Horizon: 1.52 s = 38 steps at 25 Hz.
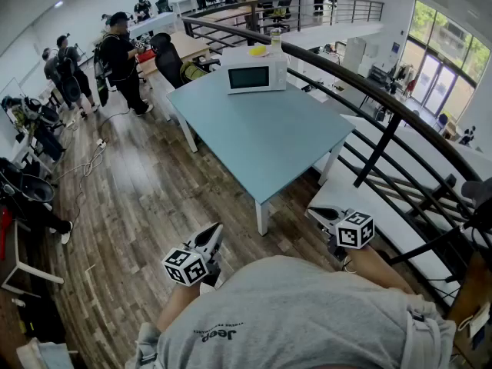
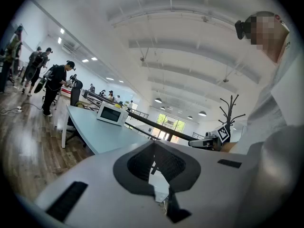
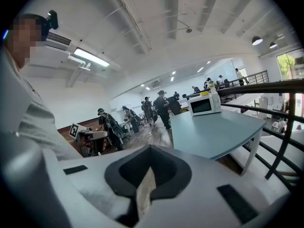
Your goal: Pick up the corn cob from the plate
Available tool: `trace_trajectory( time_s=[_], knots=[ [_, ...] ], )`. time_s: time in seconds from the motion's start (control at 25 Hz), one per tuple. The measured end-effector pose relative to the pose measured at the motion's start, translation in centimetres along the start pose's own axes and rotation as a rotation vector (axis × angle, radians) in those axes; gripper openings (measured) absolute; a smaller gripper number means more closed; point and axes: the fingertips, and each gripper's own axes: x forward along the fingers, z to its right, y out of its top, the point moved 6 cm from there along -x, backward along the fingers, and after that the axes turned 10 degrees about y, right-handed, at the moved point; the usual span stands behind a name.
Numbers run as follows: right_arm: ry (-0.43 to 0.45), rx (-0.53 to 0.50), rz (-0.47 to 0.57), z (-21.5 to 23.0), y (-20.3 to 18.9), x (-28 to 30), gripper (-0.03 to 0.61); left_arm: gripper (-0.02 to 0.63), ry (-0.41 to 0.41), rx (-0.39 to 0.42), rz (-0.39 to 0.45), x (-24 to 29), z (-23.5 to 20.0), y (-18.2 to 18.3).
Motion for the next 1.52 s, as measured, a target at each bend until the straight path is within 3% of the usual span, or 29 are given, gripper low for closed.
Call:
trace_trajectory(
  time_s=[0.52, 0.84, 1.52],
  knots=[
    [0.005, -0.012, -0.002, -0.6, 0.1, 0.2, 0.009, 0.018, -0.002, 0.018, 0.001, -0.5, -0.3, 0.6],
    [0.022, 0.055, -0.019, 0.0, -0.7, -0.4, 0.009, 0.018, -0.004, 0.027, -0.008, 0.0, 0.5, 1.0],
    [0.056, 0.087, 0.019, 5.0, -2.5, -9.2, 0.009, 0.018, 0.0, 0.02, -0.02, 5.3, 8.8, -1.2]
  ],
)
